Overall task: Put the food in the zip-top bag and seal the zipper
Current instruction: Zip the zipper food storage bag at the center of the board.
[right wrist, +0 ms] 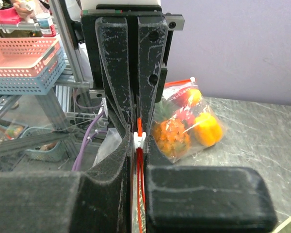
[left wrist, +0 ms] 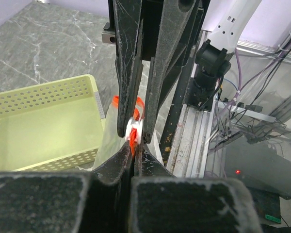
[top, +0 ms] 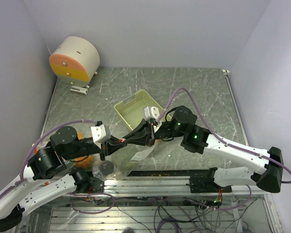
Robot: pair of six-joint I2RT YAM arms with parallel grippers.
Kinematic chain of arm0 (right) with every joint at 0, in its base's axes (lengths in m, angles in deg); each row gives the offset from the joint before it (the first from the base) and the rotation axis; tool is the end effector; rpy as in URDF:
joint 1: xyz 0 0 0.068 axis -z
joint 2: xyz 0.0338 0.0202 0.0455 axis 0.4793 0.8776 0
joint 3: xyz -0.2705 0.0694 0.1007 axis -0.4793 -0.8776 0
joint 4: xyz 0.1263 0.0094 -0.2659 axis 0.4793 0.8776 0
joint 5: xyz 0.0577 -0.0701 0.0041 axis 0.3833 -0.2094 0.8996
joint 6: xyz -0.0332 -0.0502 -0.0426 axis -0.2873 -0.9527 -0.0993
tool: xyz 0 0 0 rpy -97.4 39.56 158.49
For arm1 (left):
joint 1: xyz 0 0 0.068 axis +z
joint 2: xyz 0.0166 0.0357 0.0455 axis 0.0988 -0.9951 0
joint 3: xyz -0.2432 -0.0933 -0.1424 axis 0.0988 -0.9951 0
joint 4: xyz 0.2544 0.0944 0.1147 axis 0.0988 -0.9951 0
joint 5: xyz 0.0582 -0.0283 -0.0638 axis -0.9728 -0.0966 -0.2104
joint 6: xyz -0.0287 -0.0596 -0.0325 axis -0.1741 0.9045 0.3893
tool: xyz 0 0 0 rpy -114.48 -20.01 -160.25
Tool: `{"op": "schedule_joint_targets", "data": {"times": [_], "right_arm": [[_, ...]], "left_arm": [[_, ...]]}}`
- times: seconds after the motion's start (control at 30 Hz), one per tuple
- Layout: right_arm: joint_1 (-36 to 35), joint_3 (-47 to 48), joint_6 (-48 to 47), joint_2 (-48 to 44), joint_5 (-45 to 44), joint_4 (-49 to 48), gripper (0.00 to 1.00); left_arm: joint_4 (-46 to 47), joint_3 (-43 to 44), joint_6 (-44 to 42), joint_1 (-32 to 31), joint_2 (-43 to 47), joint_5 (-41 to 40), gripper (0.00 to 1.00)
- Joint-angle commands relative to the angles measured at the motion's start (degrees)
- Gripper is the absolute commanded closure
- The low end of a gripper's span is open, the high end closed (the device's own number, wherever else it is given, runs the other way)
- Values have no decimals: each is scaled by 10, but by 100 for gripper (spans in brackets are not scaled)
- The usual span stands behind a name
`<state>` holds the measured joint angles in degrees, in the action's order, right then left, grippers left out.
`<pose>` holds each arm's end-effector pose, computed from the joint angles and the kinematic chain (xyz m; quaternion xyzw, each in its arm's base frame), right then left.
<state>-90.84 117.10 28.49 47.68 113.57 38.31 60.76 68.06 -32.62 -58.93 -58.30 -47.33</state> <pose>0.1172 0.3015 0.3987 -0.5160 0.4442 0.5590 0.4733 0.0658 -0.1220 0.3930 0.4174 0.6213 -0.4147 0.5175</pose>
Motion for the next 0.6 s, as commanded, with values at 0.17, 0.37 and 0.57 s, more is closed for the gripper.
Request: {"op": "schedule_joint_targets", "data": {"times": [0.17,0.37,0.57], "right_arm": [[36,-38,-15,-41,-26,54,100],[47,-73,-42,-60,-31,82,100],[65,-123,-53,-99,-90,100,100]], "left_arm": [[-8,64,-5,2,45,-27,93],[-42,100,-14,2,56,-56,93],[-93,142,-29,2,63,-119,93]]}}
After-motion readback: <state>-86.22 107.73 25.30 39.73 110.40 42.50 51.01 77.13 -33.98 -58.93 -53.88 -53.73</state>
